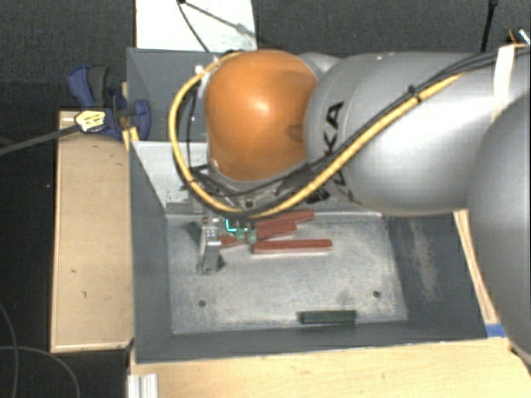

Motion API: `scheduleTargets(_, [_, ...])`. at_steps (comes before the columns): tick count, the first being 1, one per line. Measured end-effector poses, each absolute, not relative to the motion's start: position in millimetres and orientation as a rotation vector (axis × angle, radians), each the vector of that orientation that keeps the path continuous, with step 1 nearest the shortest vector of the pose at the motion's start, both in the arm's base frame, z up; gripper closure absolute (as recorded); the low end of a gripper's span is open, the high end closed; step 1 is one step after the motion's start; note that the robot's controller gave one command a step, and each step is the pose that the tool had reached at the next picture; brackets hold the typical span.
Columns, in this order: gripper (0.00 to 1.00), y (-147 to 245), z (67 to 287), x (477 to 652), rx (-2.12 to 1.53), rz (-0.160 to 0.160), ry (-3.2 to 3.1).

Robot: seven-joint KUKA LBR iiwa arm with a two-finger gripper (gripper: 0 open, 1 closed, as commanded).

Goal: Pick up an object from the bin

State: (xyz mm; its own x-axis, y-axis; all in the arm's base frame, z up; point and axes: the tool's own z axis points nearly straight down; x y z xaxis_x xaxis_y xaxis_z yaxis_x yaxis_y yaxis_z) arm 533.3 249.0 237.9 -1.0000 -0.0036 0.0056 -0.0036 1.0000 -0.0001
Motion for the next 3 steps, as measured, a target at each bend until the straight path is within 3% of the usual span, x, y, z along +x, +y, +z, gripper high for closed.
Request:
scheduleTargets(1, [0.00, 173.5, 82.4, 527.4, -0.032, 0.005, -3.135])
scheduleTargets(2, [0.00, 182.7, 70.4, 571.6, -0.435, -0.003, -3.115])
scheduleTargets(3, [1.00, 182.9, 70.5, 571.3, -0.441, -0.004, -3.113])
